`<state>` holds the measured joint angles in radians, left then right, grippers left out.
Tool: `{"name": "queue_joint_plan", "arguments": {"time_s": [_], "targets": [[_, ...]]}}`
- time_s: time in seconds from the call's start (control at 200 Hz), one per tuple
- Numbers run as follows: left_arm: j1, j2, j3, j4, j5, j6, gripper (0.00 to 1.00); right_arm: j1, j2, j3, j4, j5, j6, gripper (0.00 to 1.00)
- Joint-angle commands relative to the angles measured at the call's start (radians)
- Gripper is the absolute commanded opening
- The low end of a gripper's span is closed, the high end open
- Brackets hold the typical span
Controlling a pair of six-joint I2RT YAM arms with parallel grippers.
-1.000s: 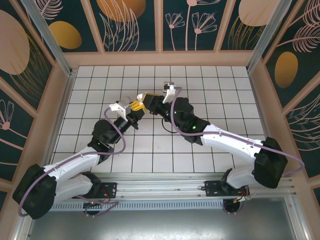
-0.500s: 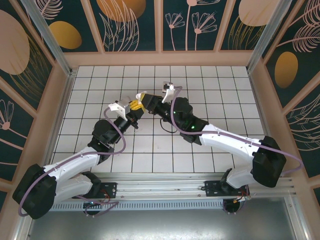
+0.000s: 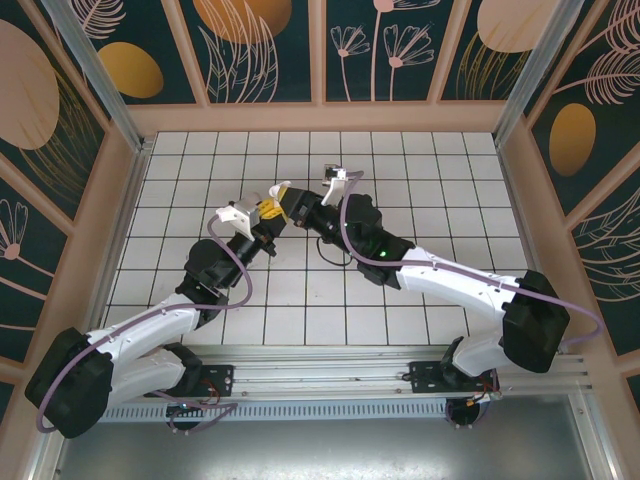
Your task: Insert the wireless bluetooth earbuds into the charging case
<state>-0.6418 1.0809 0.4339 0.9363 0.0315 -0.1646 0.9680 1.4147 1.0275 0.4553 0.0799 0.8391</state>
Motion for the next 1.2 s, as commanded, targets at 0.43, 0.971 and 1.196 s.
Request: {"name": "queue_joint_plan", "arguments": {"time_s": [0.43, 0.971, 1.196], "targets": [[-0.006, -0.059, 0.007, 0.07, -0.051, 0.039, 0.0, 0.058, 0.04, 0.032, -0.156, -0.014, 0.024, 0.33], [-0.006, -0.07, 0.003, 0.065, -0.044, 0.038, 0.0, 0.058, 0.008, 0.048, -0.217, 0.042, 0.0, 0.38], [-0.006, -0.073, 0.001, 0.055, -0.025, 0.04, 0.0, 0.051, 0.018, 0.089, -0.279, 0.045, -0.021, 0.38]]}}
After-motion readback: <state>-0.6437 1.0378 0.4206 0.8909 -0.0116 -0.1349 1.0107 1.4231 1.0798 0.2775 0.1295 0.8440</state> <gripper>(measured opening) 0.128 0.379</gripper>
